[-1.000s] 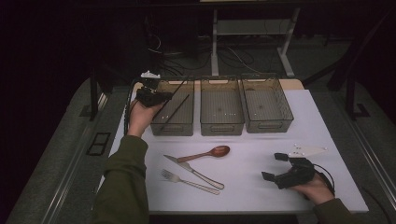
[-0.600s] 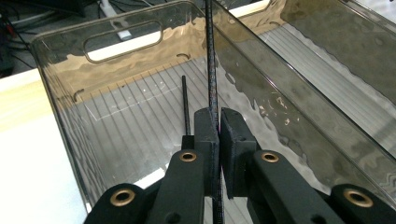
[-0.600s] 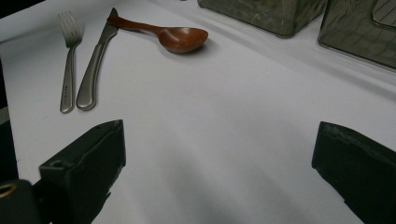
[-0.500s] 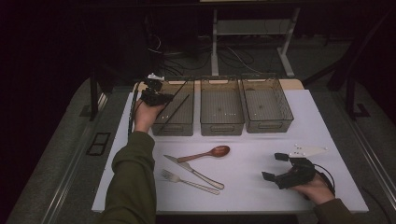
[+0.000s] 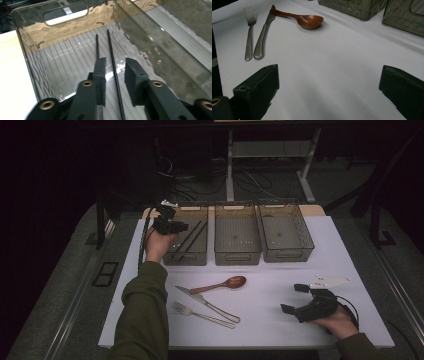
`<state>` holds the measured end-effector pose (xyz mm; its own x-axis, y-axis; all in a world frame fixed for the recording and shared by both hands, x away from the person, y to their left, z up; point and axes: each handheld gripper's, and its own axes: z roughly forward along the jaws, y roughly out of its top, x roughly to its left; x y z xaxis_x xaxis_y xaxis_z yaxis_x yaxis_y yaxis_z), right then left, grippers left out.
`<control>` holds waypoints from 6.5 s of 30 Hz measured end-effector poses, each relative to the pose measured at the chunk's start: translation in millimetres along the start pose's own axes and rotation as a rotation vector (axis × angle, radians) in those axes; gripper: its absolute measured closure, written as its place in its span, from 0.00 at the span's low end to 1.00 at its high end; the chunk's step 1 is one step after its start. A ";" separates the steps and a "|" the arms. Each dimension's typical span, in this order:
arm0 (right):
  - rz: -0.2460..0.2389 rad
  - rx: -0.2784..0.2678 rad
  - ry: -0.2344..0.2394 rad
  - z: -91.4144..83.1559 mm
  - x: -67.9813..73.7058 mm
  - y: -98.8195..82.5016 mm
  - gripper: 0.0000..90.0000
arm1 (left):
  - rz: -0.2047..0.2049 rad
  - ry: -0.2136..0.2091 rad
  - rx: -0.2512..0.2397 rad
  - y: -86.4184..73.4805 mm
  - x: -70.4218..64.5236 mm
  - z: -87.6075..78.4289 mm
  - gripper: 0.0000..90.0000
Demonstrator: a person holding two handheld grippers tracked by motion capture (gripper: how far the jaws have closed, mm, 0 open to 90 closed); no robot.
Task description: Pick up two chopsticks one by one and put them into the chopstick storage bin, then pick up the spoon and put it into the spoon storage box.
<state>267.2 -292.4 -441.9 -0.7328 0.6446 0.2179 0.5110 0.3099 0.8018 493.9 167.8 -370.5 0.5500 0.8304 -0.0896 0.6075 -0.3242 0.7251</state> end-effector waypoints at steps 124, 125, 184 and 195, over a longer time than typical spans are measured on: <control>-0.010 0.002 0.001 2.2 0.9 1.3 0.02 | 0.207 -0.345 0.023 -82.4 -173.1 29.0 0.43; -0.010 0.002 0.001 2.0 0.9 1.4 0.02 | 0.202 -0.345 0.030 -83.1 -173.8 30.0 0.44; -0.006 -0.007 -0.001 0.3 -0.9 1.4 0.02 | 0.426 -0.424 0.152 -92.7 -188.1 33.6 0.88; -0.004 -0.009 -0.001 -0.2 -0.2 1.5 0.02 | 0.448 -0.404 0.140 -91.9 -189.5 33.0 0.89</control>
<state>268.1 -292.2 -440.7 -0.7345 0.6438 0.2144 0.5042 0.3063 0.8074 352.7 25.3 -442.6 0.9259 0.3715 -0.0688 0.3220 -0.6805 0.6582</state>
